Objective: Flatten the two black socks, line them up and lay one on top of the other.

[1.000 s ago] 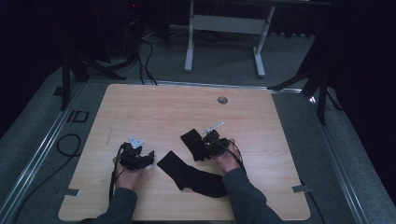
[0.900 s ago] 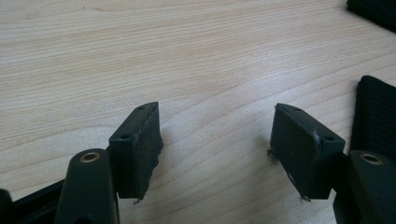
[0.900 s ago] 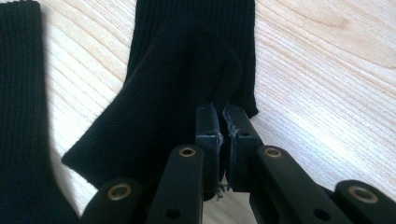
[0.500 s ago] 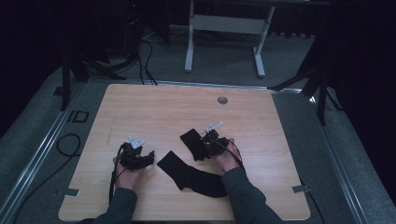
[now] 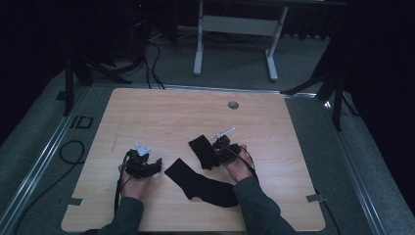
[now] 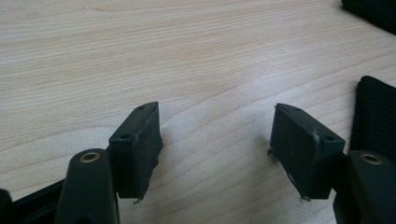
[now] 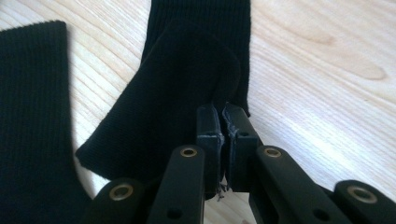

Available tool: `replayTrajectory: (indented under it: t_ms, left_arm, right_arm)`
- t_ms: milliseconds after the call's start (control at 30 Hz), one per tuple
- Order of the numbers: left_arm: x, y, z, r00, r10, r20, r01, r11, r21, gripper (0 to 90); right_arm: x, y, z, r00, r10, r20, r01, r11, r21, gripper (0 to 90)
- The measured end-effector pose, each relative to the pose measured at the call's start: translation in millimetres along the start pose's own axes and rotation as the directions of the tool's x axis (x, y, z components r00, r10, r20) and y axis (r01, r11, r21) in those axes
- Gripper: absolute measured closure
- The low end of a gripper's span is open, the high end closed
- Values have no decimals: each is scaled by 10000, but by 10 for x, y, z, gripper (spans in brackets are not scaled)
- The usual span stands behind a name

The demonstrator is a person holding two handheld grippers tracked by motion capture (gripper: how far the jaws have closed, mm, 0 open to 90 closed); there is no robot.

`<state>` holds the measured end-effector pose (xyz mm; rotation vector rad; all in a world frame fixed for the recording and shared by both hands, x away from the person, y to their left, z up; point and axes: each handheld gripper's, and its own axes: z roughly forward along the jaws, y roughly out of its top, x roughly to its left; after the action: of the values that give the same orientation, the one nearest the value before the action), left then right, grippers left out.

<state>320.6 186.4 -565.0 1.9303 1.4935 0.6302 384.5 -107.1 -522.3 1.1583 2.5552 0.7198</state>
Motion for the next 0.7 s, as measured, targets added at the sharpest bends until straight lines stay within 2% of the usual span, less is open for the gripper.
replayTrajectory:
  t_ms: [433, 700]
  left_arm:
    - [1, 0, 0, 10000, 16, -4, -16, 10000, 1, 342]
    - [1, 0, 0, 10000, 12, -4, -12, 10000, -8, 342]
  right_arm:
    - [-73, 9, -254, 9998, 47, -211, -57, 9987, -510, 860]
    - [-140, -58, -450, 9999, -125, -34, 123, 9980, -623, 860]
